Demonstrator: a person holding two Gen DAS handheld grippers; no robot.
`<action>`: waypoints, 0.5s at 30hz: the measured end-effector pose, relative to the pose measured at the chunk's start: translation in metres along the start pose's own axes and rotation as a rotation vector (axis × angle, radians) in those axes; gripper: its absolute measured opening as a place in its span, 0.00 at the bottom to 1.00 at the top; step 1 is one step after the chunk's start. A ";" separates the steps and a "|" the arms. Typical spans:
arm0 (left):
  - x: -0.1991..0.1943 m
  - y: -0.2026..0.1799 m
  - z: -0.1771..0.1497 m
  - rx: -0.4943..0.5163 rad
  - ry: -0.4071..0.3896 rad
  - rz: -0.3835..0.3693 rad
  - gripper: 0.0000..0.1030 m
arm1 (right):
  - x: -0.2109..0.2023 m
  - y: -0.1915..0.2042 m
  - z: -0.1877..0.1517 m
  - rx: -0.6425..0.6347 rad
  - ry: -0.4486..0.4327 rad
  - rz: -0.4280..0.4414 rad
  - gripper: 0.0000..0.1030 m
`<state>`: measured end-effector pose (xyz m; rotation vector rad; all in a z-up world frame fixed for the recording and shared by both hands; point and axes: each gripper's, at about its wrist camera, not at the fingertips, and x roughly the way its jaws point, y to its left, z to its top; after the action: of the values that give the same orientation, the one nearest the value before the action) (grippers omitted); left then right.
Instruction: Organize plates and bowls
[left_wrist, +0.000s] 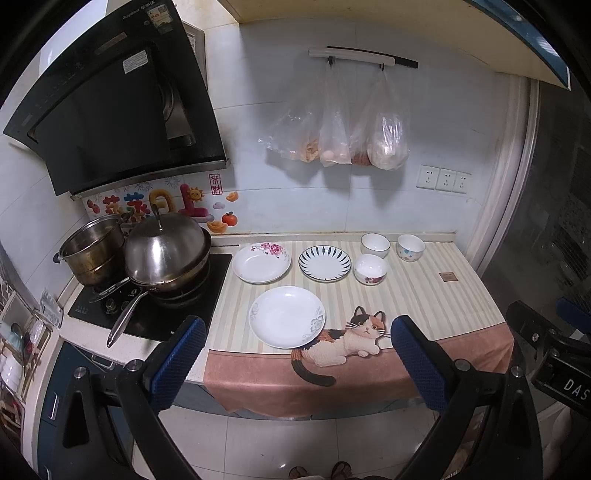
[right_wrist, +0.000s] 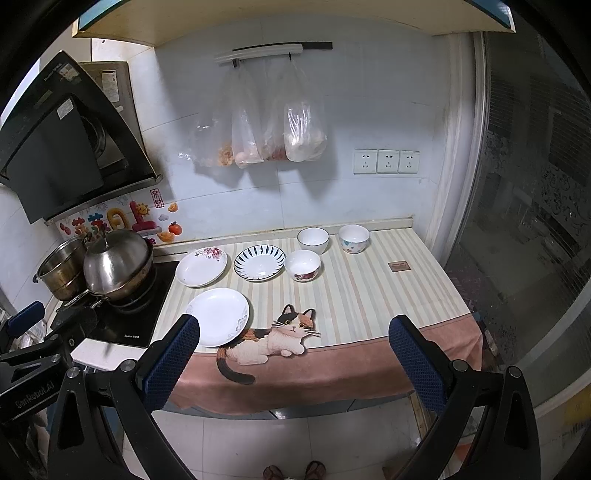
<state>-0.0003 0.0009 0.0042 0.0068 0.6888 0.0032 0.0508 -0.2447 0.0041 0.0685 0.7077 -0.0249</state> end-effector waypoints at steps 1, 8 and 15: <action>0.000 0.000 0.000 0.001 -0.002 0.001 1.00 | 0.000 0.000 0.001 0.001 -0.001 -0.002 1.00; -0.001 0.000 0.004 0.000 -0.006 0.002 1.00 | -0.006 0.004 0.004 -0.004 -0.006 -0.002 1.00; -0.002 -0.002 0.005 0.003 -0.008 0.003 1.00 | -0.009 0.004 0.007 -0.003 -0.009 0.000 1.00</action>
<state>0.0015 -0.0015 0.0097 0.0105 0.6812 0.0048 0.0483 -0.2412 0.0153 0.0661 0.6987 -0.0239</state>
